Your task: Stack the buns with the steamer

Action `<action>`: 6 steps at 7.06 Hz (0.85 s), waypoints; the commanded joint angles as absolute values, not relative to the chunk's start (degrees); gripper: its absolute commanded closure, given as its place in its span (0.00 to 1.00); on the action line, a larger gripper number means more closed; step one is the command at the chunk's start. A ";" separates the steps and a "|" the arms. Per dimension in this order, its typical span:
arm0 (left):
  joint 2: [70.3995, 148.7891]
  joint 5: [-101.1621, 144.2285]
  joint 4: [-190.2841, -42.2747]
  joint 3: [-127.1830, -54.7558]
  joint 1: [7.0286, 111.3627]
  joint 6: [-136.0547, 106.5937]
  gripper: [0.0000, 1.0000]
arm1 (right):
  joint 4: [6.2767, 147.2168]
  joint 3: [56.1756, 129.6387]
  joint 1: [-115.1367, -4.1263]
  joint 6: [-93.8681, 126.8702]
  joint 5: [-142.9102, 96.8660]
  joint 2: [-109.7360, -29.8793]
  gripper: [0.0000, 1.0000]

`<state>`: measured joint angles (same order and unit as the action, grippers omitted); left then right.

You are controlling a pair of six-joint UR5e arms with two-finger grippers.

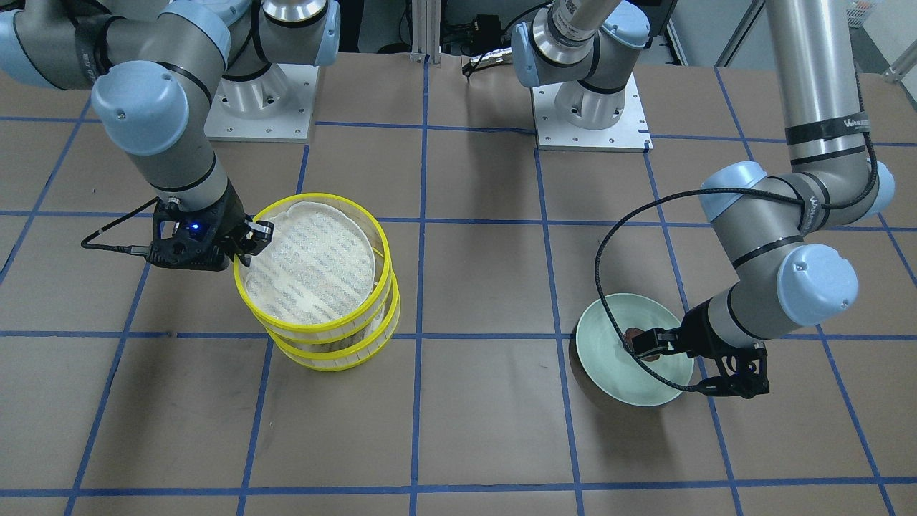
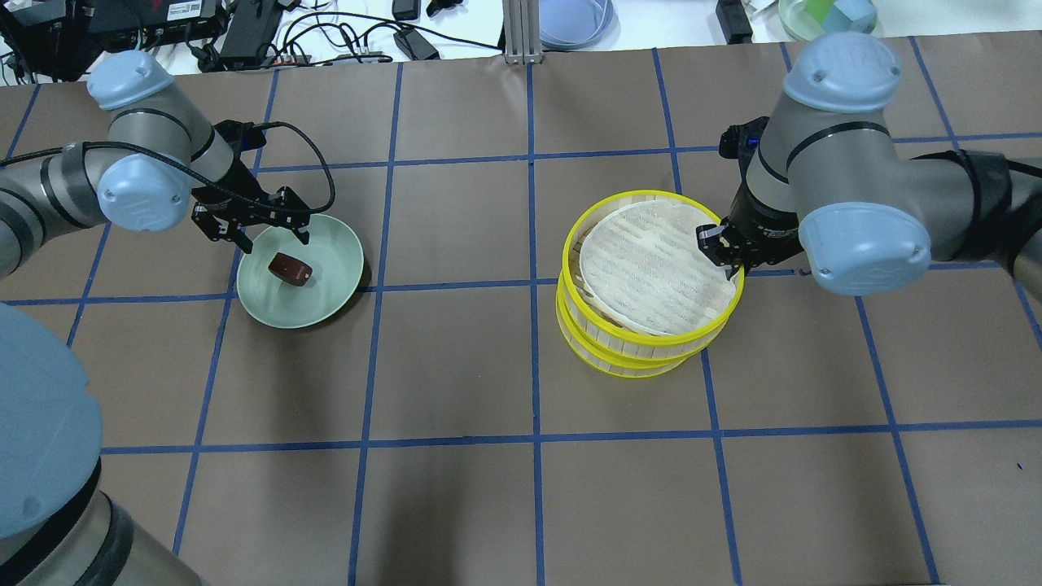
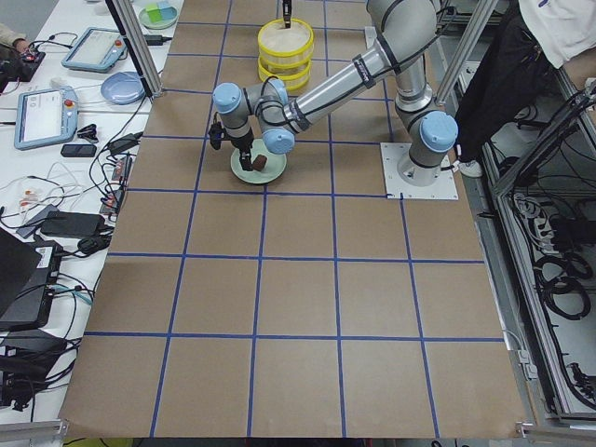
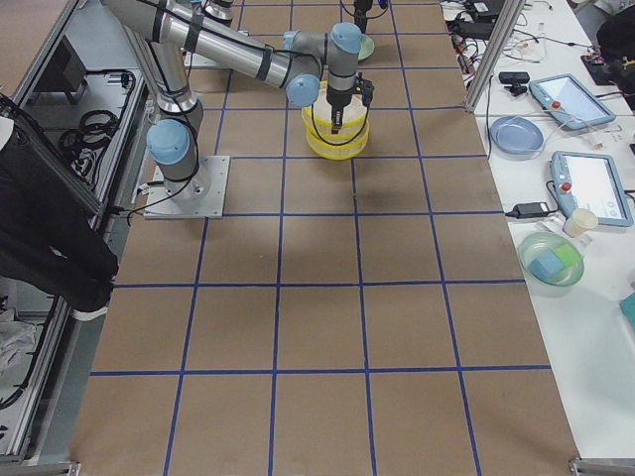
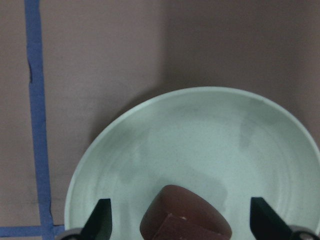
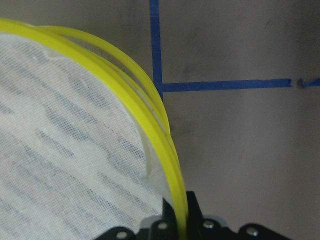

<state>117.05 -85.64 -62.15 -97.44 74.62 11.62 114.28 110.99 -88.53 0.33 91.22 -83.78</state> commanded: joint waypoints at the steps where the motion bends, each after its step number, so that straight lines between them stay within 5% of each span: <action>1: 117.60 -85.87 -61.52 -98.78 74.62 11.60 0.24 | 114.87 111.53 -88.77 0.26 91.58 -82.80 1.00; 2: 117.68 -84.91 -62.05 -100.27 74.71 10.73 0.25 | 116.44 111.53 -88.77 0.26 91.50 -82.53 1.00; 4: 117.60 -84.90 -61.88 -101.16 74.62 10.98 0.59 | 118.38 111.53 -88.77 0.35 91.58 -80.95 1.00; 5: 116.64 -84.90 -61.70 -100.55 74.71 10.64 0.91 | 118.91 111.53 -88.77 0.26 91.58 -80.86 1.00; 6: 115.50 -85.51 -62.05 -100.37 75.06 11.16 1.00 | 118.92 111.53 -88.77 0.26 91.58 -80.86 1.00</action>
